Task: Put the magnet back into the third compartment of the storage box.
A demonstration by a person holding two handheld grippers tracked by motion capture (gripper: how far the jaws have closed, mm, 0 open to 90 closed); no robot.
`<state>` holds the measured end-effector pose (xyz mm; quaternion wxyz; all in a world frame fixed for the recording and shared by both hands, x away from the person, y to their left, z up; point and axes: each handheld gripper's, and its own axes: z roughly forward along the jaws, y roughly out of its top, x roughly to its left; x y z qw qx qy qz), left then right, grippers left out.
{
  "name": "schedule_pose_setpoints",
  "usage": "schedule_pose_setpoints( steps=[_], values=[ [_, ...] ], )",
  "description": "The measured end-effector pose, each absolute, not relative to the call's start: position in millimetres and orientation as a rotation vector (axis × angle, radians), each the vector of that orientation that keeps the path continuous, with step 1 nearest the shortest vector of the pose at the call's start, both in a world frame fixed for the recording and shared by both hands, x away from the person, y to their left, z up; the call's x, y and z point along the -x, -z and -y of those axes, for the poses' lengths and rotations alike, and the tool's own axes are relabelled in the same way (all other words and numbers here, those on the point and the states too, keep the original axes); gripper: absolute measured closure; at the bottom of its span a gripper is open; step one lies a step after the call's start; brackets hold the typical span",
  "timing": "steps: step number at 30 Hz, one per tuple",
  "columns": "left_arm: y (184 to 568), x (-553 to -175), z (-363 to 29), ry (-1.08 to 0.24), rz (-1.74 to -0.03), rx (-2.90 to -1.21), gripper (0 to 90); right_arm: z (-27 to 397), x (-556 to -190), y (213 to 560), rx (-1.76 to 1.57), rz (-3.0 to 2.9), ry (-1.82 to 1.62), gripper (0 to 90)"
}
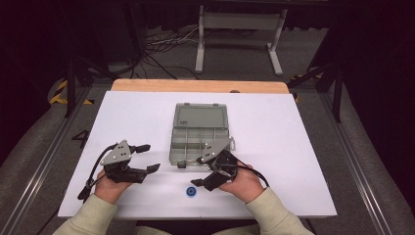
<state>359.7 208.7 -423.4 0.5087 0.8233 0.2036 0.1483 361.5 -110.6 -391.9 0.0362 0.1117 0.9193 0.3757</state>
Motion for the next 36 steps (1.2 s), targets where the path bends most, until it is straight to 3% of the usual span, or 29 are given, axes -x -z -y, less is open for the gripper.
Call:
schedule_pose_setpoints(
  steps=[36],
  values=[
    [424,-360,-208,-0.353,-0.491,-1.983,25.4,80,-352,428,-0.233,-3.042,-0.852,29.0]
  ],
)
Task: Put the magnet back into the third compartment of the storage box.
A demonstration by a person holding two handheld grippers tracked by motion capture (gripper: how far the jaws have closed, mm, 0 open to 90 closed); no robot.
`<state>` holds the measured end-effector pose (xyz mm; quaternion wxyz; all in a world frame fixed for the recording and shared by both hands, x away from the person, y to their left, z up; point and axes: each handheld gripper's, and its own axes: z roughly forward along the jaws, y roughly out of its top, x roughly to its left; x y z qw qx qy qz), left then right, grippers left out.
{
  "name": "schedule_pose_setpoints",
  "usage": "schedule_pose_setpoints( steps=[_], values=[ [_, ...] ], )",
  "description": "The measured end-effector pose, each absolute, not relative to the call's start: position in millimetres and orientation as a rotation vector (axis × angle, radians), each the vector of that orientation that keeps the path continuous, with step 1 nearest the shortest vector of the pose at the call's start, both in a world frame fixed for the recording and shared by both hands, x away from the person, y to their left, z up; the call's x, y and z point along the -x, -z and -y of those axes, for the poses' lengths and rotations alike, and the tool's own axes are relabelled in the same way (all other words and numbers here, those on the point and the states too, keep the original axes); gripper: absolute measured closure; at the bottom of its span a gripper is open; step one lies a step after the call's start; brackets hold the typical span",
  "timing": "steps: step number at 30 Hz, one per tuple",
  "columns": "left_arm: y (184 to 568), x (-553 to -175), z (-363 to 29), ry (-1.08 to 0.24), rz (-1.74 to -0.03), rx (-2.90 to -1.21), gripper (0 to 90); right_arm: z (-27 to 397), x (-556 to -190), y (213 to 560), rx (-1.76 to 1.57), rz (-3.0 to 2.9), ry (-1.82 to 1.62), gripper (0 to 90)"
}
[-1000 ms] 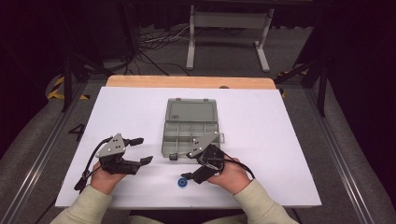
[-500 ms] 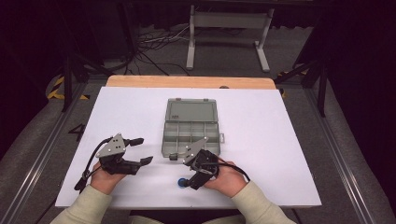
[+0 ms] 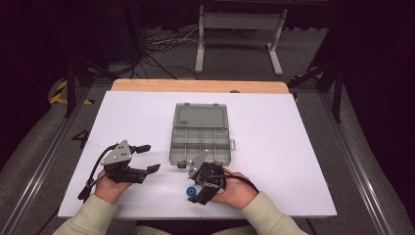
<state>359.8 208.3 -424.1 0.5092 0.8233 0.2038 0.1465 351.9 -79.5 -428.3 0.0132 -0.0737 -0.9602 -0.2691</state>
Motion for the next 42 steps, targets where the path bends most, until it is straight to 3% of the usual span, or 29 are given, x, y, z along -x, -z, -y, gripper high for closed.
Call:
schedule_pose_setpoints(
  steps=[24,34,42],
  values=[
    [424,-360,-209,-0.355,-0.492,-1.983,25.2,70,-344,439,0.190,3.075,0.787,44.0],
    [424,-360,-209,-0.349,-0.497,-1.981,25.1,70,-342,438,0.162,3.079,0.801,61.8],
    [424,-360,-209,-0.353,-0.492,-1.983,25.1,70,-342,437,0.150,3.072,0.819,62.9]
  ],
)
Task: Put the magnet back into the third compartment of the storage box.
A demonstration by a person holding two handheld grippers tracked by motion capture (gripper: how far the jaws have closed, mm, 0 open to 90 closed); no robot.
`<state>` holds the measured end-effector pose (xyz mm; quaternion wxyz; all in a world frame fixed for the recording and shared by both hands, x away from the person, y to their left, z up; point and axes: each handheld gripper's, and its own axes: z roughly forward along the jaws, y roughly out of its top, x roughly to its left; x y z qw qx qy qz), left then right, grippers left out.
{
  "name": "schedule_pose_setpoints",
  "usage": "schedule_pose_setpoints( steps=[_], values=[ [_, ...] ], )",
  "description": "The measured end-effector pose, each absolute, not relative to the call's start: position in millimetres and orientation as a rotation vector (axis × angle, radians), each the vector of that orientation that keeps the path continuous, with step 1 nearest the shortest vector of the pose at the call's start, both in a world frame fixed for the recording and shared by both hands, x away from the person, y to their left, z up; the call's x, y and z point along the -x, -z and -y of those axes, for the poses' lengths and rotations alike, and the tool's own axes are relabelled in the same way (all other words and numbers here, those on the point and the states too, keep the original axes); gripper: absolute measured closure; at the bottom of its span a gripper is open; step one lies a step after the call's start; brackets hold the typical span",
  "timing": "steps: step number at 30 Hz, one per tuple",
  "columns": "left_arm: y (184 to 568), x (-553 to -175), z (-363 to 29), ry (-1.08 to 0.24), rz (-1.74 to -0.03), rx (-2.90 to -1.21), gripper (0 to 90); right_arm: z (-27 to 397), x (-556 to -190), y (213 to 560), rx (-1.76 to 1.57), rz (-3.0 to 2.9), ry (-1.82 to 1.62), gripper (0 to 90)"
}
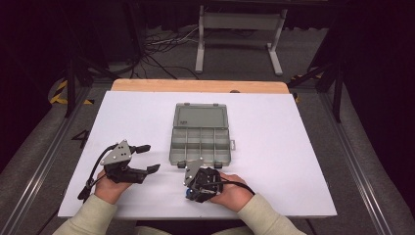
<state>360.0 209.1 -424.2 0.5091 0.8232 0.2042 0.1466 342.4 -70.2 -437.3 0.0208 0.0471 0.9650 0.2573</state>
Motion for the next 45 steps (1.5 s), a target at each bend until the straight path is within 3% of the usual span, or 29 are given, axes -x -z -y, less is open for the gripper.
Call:
schedule_pose_setpoints(
  steps=[45],
  values=[
    [424,-361,-209,-0.346,-0.493,-1.977,25.1,110,-360,365,-0.300,-2.832,-0.989,62.9]
  ],
)
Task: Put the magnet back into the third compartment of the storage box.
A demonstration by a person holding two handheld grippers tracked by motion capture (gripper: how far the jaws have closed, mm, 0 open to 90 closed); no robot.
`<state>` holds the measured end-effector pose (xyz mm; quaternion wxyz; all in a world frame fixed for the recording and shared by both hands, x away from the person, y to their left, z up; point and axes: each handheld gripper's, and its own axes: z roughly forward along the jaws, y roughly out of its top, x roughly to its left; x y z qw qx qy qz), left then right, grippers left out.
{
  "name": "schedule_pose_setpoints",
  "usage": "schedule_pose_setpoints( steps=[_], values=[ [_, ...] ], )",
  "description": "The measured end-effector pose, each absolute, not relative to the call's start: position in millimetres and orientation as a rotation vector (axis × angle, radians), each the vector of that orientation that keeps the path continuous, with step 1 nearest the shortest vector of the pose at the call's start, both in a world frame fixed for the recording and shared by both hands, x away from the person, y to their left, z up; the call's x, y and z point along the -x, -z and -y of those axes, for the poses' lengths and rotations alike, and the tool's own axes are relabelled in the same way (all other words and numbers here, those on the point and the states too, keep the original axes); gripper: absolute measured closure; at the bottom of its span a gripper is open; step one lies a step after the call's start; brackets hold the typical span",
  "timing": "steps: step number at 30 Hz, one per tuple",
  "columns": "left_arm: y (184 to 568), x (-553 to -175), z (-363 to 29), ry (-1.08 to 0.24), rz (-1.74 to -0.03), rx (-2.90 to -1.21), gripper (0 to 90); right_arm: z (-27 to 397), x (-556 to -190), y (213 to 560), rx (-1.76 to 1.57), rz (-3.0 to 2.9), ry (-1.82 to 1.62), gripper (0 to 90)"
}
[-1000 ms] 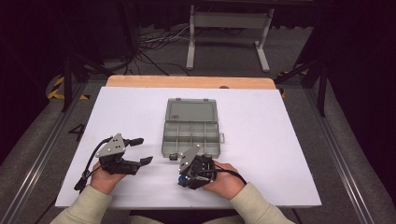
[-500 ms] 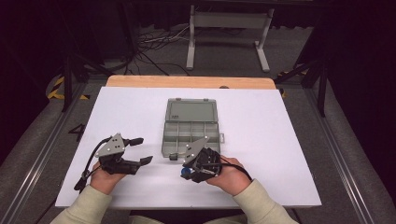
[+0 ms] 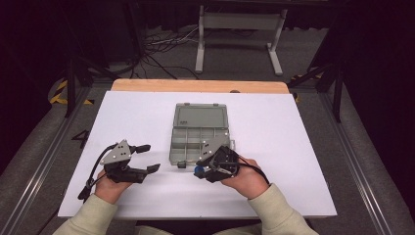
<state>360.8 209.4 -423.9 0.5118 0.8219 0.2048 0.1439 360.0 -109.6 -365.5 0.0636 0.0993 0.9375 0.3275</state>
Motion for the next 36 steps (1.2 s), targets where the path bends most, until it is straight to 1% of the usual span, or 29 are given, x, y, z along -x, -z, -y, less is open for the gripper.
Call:
schedule_pose_setpoints(
  steps=[16,36],
  values=[
    [424,-361,-209,-0.347,-0.494,-1.979,25.1,132,-390,346,-0.428,-2.738,-1.009,62.9],
    [425,-361,-210,-0.346,-0.500,-1.975,25.1,144,-429,349,-0.599,-2.675,-0.970,62.9]
  ],
)
